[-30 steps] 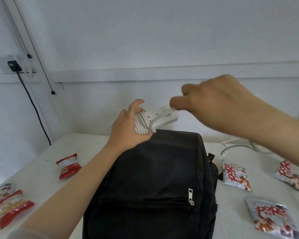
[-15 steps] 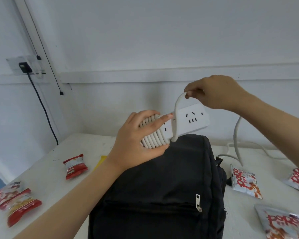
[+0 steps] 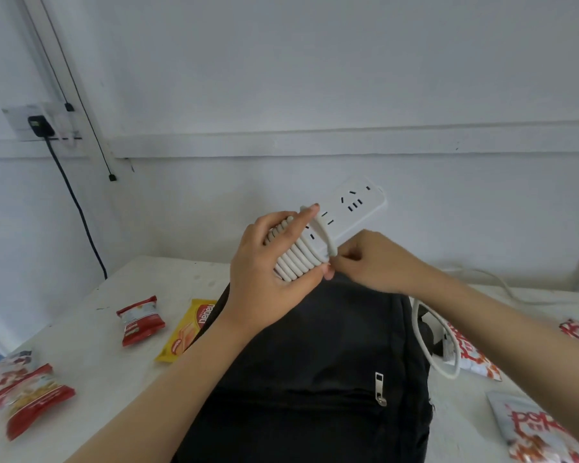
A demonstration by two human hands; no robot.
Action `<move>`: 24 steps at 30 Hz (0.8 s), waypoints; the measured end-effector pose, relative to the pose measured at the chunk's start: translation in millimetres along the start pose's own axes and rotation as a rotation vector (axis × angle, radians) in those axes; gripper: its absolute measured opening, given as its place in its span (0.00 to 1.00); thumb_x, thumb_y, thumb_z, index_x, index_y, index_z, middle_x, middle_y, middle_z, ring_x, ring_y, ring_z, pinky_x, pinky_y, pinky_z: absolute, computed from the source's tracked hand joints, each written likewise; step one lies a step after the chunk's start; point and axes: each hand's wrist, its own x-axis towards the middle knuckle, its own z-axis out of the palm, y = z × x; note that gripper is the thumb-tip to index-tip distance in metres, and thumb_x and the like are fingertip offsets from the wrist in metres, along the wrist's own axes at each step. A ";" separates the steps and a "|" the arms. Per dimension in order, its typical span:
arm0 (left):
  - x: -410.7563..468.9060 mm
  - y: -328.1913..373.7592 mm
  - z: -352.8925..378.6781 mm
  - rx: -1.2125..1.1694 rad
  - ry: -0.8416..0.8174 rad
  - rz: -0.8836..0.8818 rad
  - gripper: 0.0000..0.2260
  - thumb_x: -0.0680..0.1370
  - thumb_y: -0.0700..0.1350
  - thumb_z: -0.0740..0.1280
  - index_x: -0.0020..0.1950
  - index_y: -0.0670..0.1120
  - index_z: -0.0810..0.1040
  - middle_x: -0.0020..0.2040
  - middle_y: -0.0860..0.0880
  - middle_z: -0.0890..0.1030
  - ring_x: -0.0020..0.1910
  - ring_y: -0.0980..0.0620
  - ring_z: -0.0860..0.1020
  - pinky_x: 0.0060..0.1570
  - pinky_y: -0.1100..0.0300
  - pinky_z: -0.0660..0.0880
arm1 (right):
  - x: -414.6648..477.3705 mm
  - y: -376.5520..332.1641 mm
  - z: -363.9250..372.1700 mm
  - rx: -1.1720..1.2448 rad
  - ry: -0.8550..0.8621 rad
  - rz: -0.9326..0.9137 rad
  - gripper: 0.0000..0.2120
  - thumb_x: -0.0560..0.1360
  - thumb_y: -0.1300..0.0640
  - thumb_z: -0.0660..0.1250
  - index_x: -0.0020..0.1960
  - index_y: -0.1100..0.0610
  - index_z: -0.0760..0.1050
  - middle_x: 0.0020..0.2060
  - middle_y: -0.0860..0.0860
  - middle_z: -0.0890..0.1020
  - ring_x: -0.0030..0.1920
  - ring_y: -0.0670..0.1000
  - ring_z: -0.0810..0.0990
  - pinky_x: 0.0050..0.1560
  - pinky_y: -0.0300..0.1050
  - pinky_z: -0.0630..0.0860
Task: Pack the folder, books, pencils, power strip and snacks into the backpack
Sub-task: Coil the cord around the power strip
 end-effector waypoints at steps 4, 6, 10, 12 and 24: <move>-4.9 -5.9 5.4 0.022 -0.015 -0.055 0.26 0.69 0.58 0.69 0.66 0.58 0.69 0.59 0.50 0.73 0.56 0.51 0.73 0.49 0.57 0.77 | -15.0 -1.2 6.3 -0.093 -0.007 0.005 0.13 0.77 0.49 0.59 0.39 0.50 0.79 0.22 0.47 0.70 0.24 0.43 0.69 0.32 0.40 0.63; -4.0 -10.3 5.2 0.047 -0.015 -0.077 0.25 0.68 0.57 0.70 0.63 0.56 0.70 0.58 0.51 0.73 0.55 0.53 0.72 0.48 0.64 0.75 | -24.5 -2.2 0.0 -0.193 -0.021 0.017 0.15 0.78 0.48 0.59 0.36 0.52 0.74 0.24 0.47 0.71 0.26 0.44 0.70 0.32 0.40 0.64; 1.4 -23.4 1.0 0.059 0.012 -0.176 0.25 0.66 0.57 0.72 0.59 0.55 0.68 0.57 0.53 0.74 0.52 0.55 0.72 0.43 0.69 0.69 | -40.3 0.7 -20.9 -0.326 0.073 -0.005 0.17 0.77 0.49 0.60 0.30 0.49 0.64 0.25 0.47 0.71 0.30 0.43 0.70 0.32 0.40 0.63; 2.3 -28.2 0.4 0.049 0.029 -0.221 0.26 0.65 0.57 0.73 0.58 0.55 0.68 0.56 0.55 0.73 0.51 0.56 0.73 0.42 0.65 0.73 | -43.6 7.3 -26.8 -0.241 0.092 -0.043 0.15 0.77 0.50 0.61 0.32 0.48 0.66 0.26 0.48 0.73 0.30 0.45 0.73 0.34 0.41 0.67; 33.3 -31.0 15.0 0.105 0.120 -0.438 0.24 0.65 0.56 0.74 0.56 0.58 0.68 0.54 0.55 0.74 0.51 0.52 0.73 0.38 0.60 0.69 | -54.1 -4.8 -38.6 0.089 0.008 -0.090 0.04 0.79 0.53 0.59 0.48 0.47 0.70 0.25 0.45 0.76 0.24 0.43 0.75 0.33 0.39 0.74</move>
